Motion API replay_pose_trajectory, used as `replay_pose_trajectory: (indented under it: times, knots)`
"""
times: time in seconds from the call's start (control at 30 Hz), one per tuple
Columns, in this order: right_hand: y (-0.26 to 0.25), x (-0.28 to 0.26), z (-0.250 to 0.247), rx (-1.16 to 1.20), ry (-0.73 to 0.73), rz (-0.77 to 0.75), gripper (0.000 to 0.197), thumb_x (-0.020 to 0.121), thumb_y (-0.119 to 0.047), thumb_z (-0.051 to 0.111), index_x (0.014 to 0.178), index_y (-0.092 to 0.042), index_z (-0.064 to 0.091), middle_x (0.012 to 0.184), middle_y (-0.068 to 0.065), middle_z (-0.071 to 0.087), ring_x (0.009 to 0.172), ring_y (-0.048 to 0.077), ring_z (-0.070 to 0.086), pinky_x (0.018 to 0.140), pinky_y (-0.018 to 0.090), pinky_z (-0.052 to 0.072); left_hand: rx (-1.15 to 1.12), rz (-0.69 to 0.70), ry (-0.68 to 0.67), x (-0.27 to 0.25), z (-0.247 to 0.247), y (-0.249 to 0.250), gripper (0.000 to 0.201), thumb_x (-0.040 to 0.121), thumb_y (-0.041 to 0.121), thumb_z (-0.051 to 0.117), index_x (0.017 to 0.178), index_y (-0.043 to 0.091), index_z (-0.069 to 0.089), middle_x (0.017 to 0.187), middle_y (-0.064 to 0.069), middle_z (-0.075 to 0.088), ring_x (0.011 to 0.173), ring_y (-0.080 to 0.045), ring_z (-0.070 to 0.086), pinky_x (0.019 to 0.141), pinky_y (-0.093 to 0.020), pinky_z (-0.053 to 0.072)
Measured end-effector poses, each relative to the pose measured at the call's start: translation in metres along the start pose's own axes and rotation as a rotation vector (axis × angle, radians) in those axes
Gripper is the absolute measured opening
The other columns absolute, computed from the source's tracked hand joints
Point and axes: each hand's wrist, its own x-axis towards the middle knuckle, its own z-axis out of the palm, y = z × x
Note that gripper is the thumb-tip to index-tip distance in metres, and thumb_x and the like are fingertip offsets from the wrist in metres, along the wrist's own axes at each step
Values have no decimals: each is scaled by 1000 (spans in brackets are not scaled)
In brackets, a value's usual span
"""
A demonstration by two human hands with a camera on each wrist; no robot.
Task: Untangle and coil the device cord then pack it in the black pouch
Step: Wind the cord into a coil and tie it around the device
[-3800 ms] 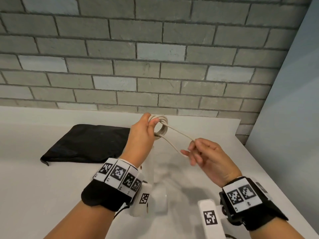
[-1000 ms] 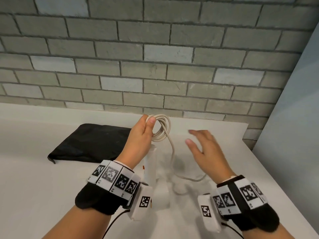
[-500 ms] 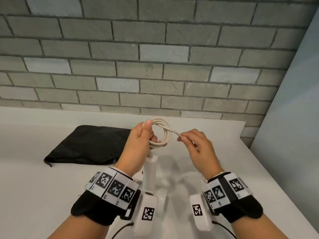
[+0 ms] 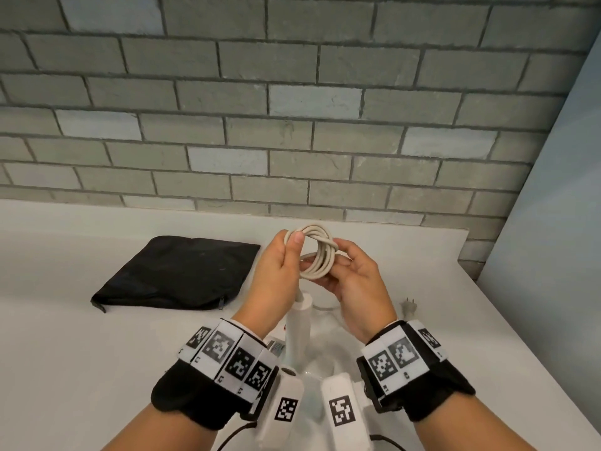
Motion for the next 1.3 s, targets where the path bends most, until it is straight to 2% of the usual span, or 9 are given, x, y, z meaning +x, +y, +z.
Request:
replay_pose_trajectory:
  times: [0.13, 0.27, 0.47, 0.73, 0.93, 1.07, 1.13, 1.2, 1.3]
  knots:
    - [-2, -6, 3, 172, -81, 54, 33, 85, -3, 49, 116, -13, 57, 110, 19, 60, 92, 26, 62, 90, 43, 49, 32, 43, 36, 0, 1, -2, 22, 97, 25, 34, 85, 17, 50, 67, 8, 51, 52, 11, 54, 50, -5, 40]
    - [-2, -1, 5, 189, -33, 43, 26, 89, -6, 49, 114, -9, 53, 77, 6, 67, 68, 13, 64, 69, 27, 56, 109, 83, 47, 2, 6, -10, 22, 96, 27, 36, 84, 15, 51, 71, 6, 52, 64, -3, 52, 60, -11, 40]
    - [-6, -4, 4, 388, -200, 133, 11, 87, -10, 48, 95, -8, 55, 57, 0, 54, 60, 13, 54, 71, 28, 49, 211, 122, 55, 5, 1, -14, 25, 96, 25, 37, 71, 26, 40, 66, 8, 41, 61, -4, 40, 58, -12, 34]
    - [2, -7, -10, -151, -52, 50, 51, 78, 16, 49, 118, -14, 44, 103, 5, 53, 90, 15, 58, 61, 22, 54, 240, 139, 106, 7, 2, -16, 20, 96, 26, 37, 82, 14, 43, 76, 1, 46, 69, -11, 45, 64, -22, 36]
    - [0, -26, -53, -351, -91, 192, 26, 85, 13, 40, 72, -5, 54, 71, 11, 55, 62, 15, 63, 52, 25, 55, 250, 82, 99, 11, 1, -19, 24, 96, 30, 36, 75, 22, 41, 71, 6, 40, 67, -11, 43, 64, -21, 33]
    - [-3, -28, -70, 86, 16, 164, 37, 85, 13, 39, 59, -7, 55, 63, 8, 62, 76, 24, 68, 73, 35, 59, 254, 68, 118, 14, 9, -18, 24, 96, 29, 35, 90, 10, 48, 82, 1, 44, 76, -14, 43, 72, -24, 32]
    - [-5, -30, -74, 294, 27, 119, 32, 80, 11, 39, 58, -9, 52, 56, 5, 56, 65, 21, 66, 78, 37, 58, 251, 50, 134, 18, 10, -19, 35, 96, 30, 34, 103, 0, 50, 92, -5, 46, 86, -19, 46, 77, -27, 36]
    - [-6, -33, -77, 411, 6, 108, 10, 69, -4, 53, 60, -9, 51, 48, 0, 43, 42, 13, 48, 59, 31, 58, 231, 37, 148, 20, 9, -20, 39, 96, 30, 34, 109, -3, 50, 98, -11, 50, 94, -24, 50, 81, -27, 39]
    - [0, -33, -92, 158, 44, 106, 6, 69, -7, 60, 64, -7, 62, 43, -4, 31, 33, 7, 26, 36, 18, 27, 220, 12, 137, 22, 9, -20, 42, 96, 32, 34, 113, -3, 50, 108, -17, 53, 102, -29, 52, 95, -41, 43]
